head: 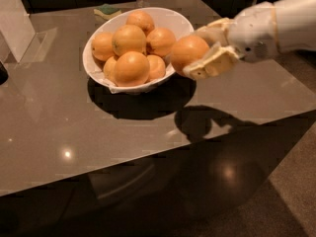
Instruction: Pick orange from white bowl
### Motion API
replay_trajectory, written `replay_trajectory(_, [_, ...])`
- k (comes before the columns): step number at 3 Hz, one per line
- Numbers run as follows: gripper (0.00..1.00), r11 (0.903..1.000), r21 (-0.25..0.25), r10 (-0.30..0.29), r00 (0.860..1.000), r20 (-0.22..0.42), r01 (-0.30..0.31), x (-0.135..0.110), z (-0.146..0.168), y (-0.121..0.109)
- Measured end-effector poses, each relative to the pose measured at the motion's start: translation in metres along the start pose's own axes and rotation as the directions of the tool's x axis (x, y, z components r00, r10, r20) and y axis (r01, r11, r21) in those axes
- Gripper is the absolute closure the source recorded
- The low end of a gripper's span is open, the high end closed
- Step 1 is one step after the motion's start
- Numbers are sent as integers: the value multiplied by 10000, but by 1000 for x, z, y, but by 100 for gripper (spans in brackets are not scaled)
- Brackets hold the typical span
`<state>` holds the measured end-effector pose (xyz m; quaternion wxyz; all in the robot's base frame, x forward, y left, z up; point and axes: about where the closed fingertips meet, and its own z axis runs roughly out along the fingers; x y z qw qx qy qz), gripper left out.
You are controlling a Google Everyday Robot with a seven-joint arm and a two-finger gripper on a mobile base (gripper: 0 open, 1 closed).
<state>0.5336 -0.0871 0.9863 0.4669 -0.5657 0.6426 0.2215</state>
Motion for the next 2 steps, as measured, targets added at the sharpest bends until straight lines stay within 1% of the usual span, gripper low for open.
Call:
replay_trajectory(1, [100, 9970, 665, 379, 9992, 98, -385, 7, -27, 16])
replay_trajectory(2, [100, 9961, 754, 465, 9989, 68, -469, 11, -32, 17])
